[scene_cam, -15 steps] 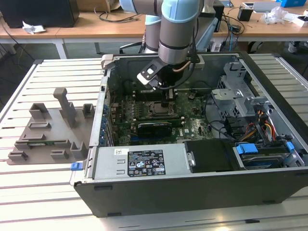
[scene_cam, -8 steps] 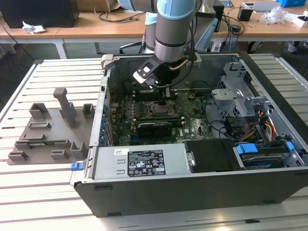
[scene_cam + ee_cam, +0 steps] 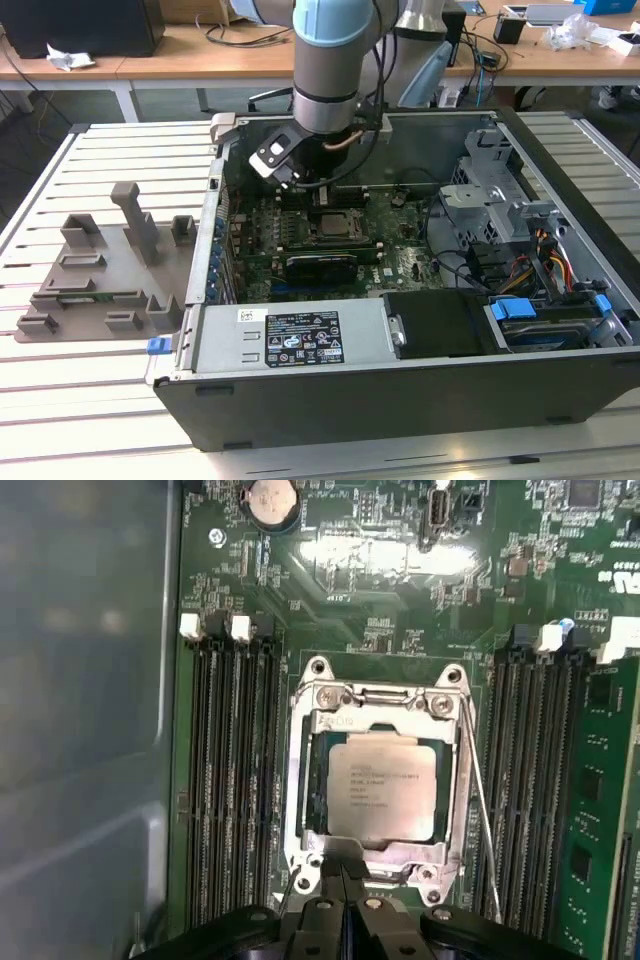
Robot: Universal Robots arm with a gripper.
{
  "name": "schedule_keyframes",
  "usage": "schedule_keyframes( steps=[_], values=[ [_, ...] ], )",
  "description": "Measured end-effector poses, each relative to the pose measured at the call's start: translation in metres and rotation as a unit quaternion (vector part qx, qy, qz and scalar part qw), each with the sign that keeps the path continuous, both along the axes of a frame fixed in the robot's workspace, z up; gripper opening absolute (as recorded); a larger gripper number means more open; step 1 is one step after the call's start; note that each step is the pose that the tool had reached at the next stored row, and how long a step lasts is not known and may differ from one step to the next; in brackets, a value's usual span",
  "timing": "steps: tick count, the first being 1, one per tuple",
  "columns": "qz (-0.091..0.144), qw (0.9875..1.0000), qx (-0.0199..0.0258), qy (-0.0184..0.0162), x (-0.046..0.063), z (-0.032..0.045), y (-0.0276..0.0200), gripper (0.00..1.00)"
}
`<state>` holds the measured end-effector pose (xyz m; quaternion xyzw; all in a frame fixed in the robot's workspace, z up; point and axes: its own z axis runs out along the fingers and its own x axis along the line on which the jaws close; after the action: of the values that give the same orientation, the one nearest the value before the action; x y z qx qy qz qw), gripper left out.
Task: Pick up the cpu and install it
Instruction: 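Close the cpu cover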
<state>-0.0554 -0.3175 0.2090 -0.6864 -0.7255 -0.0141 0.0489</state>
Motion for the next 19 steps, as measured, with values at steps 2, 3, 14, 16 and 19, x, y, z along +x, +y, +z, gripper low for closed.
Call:
schedule_keyframes(
  steps=[2, 3, 14, 16, 19],
  values=[
    [0.001, 1.0, 0.0056, 0.0031, 0.013, -0.0026, -0.0004, 0.11],
    [0.001, 1.0, 0.0074, 0.0039, 0.017, -0.0027, -0.0004, 0.11],
    [0.005, 0.9999, -0.0078, 0.009, 0.043, 0.0036, -0.002, 0.11],
    [0.006, 0.9999, -0.0085, 0.0091, 0.04, 0.0027, -0.003, 0.11],
    [0.008, 0.9999, -0.0091, 0.009, 0.035, 0.0021, -0.0059, 0.11]
  ],
)
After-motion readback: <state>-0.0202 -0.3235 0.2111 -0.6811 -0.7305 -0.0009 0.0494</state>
